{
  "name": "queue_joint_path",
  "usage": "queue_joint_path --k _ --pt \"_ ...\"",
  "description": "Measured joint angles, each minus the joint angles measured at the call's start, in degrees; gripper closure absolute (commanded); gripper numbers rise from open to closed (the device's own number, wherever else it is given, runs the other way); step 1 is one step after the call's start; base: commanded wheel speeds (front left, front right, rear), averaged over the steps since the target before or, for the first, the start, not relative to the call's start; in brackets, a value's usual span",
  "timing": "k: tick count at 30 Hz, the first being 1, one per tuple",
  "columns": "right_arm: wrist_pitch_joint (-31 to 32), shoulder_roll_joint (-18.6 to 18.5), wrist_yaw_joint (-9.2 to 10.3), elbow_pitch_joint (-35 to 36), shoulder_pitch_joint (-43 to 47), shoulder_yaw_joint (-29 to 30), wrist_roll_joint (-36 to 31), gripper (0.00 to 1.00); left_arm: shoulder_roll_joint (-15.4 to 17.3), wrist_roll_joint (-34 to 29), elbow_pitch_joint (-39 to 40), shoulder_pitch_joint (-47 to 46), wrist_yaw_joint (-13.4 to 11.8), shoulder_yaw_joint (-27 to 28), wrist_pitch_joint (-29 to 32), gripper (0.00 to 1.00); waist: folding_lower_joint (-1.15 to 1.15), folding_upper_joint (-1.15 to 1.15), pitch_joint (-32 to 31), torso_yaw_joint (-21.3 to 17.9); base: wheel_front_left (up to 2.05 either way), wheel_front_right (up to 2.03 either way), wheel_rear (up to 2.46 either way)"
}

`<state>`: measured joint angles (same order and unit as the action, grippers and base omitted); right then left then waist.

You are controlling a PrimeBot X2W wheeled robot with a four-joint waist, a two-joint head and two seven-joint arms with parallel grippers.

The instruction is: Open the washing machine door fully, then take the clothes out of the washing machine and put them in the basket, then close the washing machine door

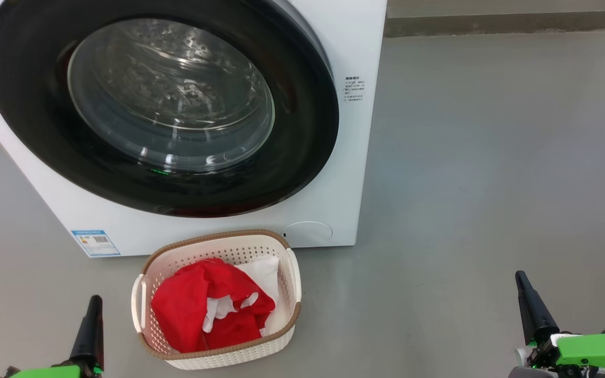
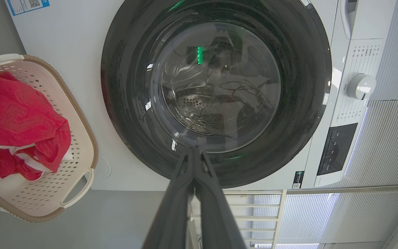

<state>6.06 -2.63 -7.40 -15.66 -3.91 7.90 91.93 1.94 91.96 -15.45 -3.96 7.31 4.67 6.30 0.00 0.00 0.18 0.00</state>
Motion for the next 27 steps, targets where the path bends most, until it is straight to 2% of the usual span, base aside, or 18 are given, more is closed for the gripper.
queue_joint_path --k 27 --pt "0.00 0.01 0.00 0.00 0.00 0.00 0.00 1.00 0.00 0.00 0.00 0.00 0.00 0.00 0.00 1.00 0.00 0.00 0.00 0.00 0.00 0.00 0.00"
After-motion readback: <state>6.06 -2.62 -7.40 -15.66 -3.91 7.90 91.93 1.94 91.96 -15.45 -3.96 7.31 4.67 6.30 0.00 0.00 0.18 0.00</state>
